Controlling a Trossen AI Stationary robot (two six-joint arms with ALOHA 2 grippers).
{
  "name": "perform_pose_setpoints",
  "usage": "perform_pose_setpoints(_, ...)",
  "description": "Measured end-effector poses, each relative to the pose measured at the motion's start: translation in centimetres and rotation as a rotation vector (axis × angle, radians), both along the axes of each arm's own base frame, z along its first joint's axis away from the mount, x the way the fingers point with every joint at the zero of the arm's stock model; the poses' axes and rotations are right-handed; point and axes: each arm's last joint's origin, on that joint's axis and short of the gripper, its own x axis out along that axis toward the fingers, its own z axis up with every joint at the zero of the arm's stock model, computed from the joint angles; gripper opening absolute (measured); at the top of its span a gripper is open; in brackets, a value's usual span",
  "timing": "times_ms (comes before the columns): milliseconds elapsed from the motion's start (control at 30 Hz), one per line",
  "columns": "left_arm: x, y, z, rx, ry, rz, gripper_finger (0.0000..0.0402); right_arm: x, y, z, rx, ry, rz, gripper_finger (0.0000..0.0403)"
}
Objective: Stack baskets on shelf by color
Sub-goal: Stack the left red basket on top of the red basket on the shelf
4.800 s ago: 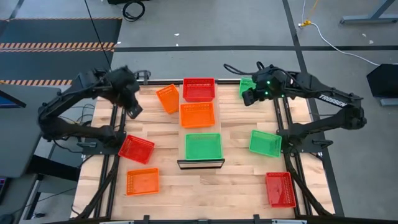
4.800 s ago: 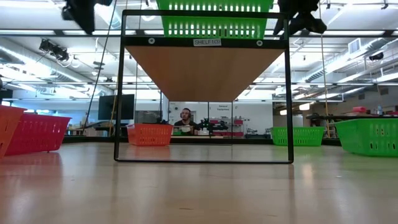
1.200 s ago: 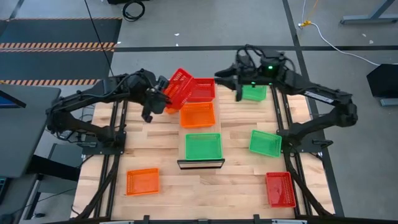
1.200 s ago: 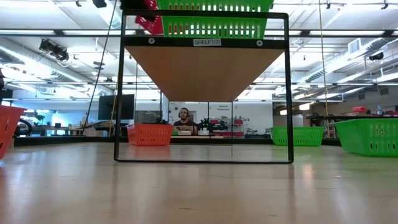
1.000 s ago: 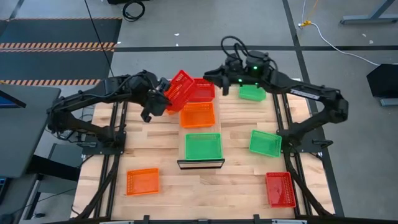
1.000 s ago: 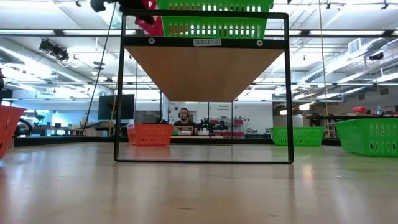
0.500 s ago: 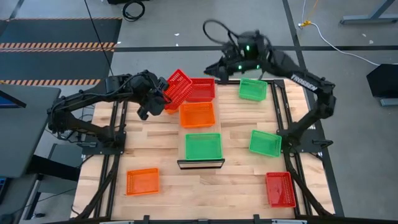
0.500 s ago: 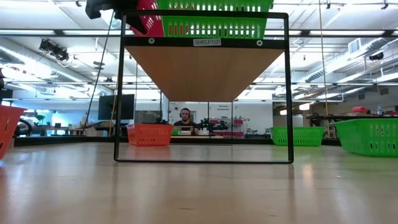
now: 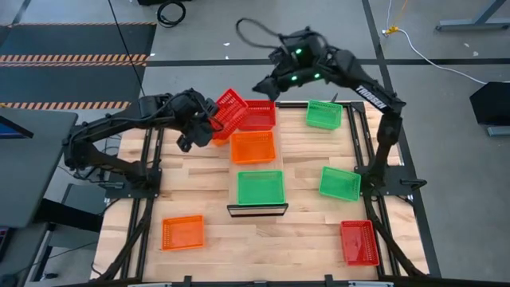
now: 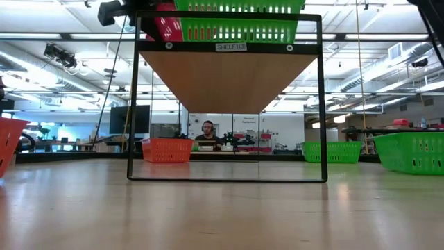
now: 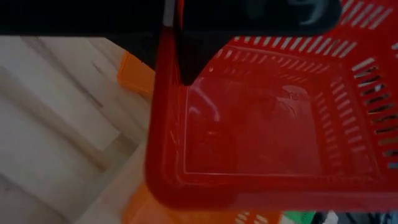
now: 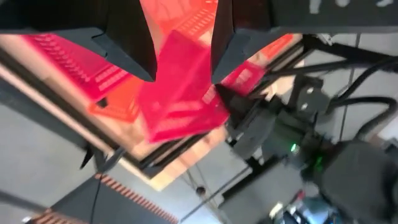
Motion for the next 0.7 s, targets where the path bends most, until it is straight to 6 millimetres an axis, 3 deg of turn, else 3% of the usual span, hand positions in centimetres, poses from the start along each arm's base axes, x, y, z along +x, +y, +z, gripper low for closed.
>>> perform_pose_setpoints(133,1.0,0.6,-1.0,0.007,0.051,-0.008,0.0004,1.7,0.2,-1.1,0.03,0.008,0.008,0.0157)
perform_pose_setpoints(367,1.6,0.9,-1.8,-0.006,0.109,-0.011,0.0004,2.3,0.2,-2.0,0.055,0.051,-0.002,0.0157)
perform_pose_setpoints(700,2.4,1.1,1.8,0.022,0.031,-0.014,0.0004,2.6,0.1,-2.3,0.023,0.07,-0.055,0.0151)
